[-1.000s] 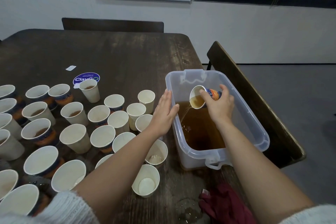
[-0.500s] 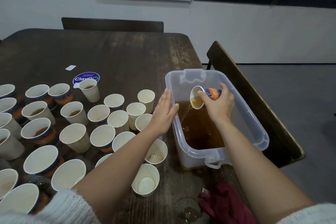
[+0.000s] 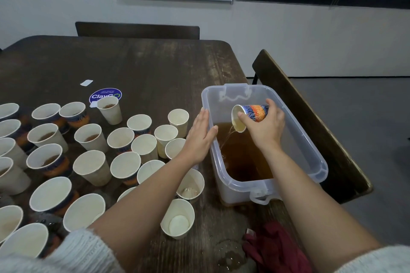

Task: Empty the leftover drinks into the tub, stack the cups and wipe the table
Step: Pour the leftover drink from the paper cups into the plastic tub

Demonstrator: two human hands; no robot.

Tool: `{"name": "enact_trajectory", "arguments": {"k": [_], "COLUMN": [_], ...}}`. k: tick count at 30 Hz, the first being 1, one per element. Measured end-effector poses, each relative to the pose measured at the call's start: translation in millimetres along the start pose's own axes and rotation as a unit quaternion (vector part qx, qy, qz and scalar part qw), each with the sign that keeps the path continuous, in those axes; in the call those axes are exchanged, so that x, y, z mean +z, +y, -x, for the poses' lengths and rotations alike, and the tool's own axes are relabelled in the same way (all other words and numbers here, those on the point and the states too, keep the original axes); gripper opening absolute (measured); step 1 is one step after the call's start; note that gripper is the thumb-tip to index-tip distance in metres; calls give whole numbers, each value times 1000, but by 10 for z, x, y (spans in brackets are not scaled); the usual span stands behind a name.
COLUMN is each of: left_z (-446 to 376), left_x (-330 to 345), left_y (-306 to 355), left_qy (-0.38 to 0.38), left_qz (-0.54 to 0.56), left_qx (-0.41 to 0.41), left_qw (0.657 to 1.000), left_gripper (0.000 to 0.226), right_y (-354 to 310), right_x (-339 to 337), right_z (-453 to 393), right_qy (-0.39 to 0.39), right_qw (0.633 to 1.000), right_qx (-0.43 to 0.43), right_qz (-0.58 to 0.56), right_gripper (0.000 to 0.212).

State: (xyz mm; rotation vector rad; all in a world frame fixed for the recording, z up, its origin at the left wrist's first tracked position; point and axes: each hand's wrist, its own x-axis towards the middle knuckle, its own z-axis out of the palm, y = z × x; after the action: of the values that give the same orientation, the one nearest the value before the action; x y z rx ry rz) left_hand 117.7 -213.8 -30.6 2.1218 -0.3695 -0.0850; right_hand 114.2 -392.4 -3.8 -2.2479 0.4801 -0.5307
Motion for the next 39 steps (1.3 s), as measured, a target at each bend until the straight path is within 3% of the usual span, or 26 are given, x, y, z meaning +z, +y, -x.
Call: {"name": "enact_trajectory", "arguments": {"k": [24, 28, 30, 33, 39], "left_z": [5, 9, -28, -43, 196], "left_x": [4, -46, -134, -385, -1116], "left_y": [16, 59, 82, 123, 42], "left_qy": [2, -6, -28, -46, 67], "left_qz": [-3, -49, -71, -10, 37], "left_qx": [-4, -1, -2, 2, 6], "left_qw": [1000, 999, 997, 999, 997], "left_gripper": [59, 60, 63, 71, 105], "right_y": [-19, -54, -131, -397, -1142], "right_x": [18, 16, 1, -5, 350], "right_z": [35, 49, 52, 54, 330], "right_qy": [9, 5, -6, -30, -163], "right_qw": [993, 997, 997, 993, 965], "right_qx": [-88, -72, -74, -100, -140], "right_qz": [76, 33, 3, -59, -149], "right_gripper": [89, 86, 86, 81, 65]}}
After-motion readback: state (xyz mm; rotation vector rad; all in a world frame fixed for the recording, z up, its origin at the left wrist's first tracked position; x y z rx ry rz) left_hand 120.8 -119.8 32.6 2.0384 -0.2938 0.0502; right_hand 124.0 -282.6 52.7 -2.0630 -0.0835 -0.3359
